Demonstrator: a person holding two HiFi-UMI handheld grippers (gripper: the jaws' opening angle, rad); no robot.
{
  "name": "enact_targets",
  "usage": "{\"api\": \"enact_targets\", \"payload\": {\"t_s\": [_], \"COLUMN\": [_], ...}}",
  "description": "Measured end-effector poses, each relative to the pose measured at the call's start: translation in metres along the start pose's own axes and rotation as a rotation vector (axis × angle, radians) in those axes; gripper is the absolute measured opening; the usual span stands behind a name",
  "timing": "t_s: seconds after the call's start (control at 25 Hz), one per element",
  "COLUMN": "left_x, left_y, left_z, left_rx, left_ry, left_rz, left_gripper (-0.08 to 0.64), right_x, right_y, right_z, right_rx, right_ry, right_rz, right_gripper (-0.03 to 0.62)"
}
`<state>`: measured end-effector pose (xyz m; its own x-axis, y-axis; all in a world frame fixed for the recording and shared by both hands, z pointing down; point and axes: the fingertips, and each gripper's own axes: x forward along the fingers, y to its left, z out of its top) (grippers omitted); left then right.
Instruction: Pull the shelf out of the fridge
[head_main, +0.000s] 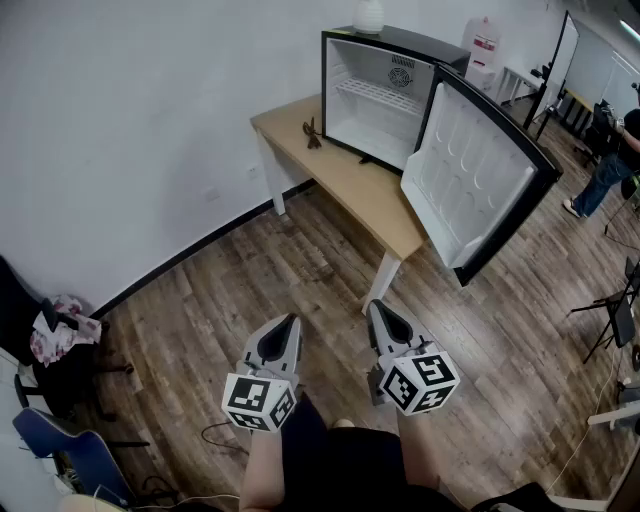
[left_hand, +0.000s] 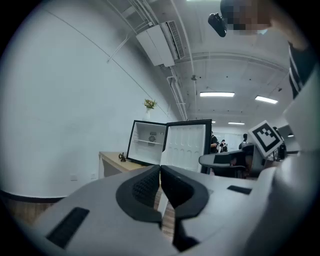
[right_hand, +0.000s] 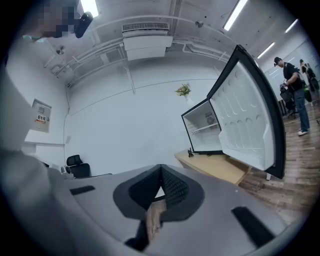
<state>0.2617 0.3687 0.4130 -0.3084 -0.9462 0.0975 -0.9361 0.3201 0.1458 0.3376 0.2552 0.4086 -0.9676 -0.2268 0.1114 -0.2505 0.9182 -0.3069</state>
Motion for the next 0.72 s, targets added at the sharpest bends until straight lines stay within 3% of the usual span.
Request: {"api": "enact_targets", "payload": {"t_s": [0.72], "left_x": [-0.037], "left_y": [-0.05], "left_z": [0.002], "left_rx": [0.025], "left_ry": [-0.029], "left_rz": [0.023], "left_gripper": [0.01], "right_x": [-0.058], "right_y": [0.018], "right_z": [-0.003], "right_rx": [0.045], "right_ry": [-0.034], "right_rz": [0.071], "right_gripper": [-0.008]}}
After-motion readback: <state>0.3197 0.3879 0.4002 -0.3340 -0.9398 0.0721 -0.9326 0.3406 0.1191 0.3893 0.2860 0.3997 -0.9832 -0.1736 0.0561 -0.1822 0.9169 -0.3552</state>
